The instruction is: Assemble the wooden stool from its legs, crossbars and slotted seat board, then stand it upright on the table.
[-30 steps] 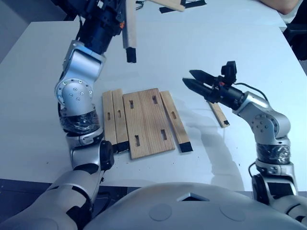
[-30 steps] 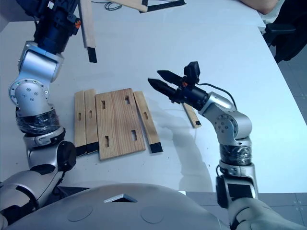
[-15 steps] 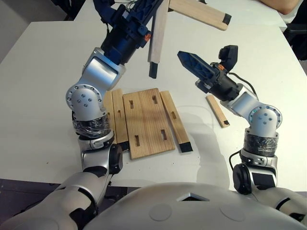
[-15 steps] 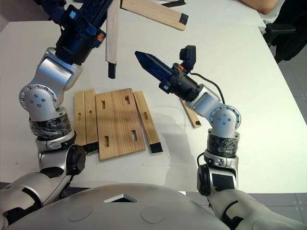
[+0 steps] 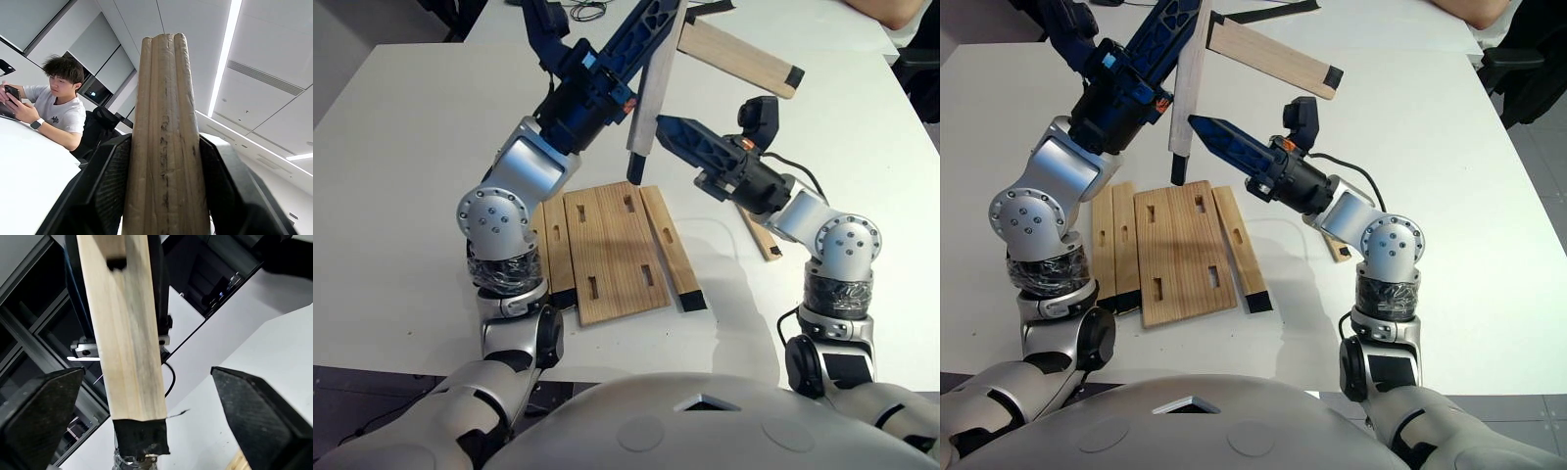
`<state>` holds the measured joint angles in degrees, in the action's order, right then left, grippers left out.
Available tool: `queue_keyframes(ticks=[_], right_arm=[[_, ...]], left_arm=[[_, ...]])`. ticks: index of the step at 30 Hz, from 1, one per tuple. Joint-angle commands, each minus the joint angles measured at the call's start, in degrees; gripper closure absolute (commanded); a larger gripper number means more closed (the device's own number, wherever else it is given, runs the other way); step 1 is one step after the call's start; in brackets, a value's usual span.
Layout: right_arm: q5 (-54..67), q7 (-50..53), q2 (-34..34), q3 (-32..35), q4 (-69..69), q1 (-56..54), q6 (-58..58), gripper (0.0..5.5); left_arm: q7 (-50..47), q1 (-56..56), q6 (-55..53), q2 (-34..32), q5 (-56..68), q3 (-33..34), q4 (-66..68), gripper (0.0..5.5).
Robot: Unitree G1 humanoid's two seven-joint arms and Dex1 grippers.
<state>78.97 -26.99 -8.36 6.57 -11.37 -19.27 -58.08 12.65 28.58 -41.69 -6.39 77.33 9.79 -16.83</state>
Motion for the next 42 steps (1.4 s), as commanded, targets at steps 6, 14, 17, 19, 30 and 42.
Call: queue_keyframes(ticks=[6, 14, 17, 19, 30, 42], right_arm=[[0.3, 0.2, 0.3, -1.9, 0.3, -2.1, -0.6, 0.75], [-0.4, -0.1, 0.3, -1.7, 0.5, -2.1, 0.5, 1.42], [-0.1, -0.5, -0.3, -1.3, 0.2, -1.8, 0.3, 1.93], [-0.3, -0.7, -0.6, -1.4, 0.0, -1.8, 0.3, 2.24], [-2.7, -1.3, -1.6, -2.1, -0.6, -1.3, 1.1, 3.41], [-4.1, -2.1, -3.6, -0.9, 0.6, -3.4, 1.4, 3.41]], left_arm=[[0.5, -0.5, 0.3, 0.1, 0.2, -0.7, -1.0, 3.24], [0.2, -1.4, 0.8, 0.5, -0.1, -1.1, -2.1, 3.24], [0.0, -1.4, 1.2, 0.7, -0.3, -1.0, -2.2, 3.24], [-0.2, -1.4, 1.5, 0.9, -0.4, -1.1, -2.4, 3.24], [-0.4, -0.7, 3.4, 1.5, -0.8, -0.8, -1.8, 3.24], [1.7, -2.9, 4.2, 1.0, -2.8, -2.2, -3.8, 3.24]])
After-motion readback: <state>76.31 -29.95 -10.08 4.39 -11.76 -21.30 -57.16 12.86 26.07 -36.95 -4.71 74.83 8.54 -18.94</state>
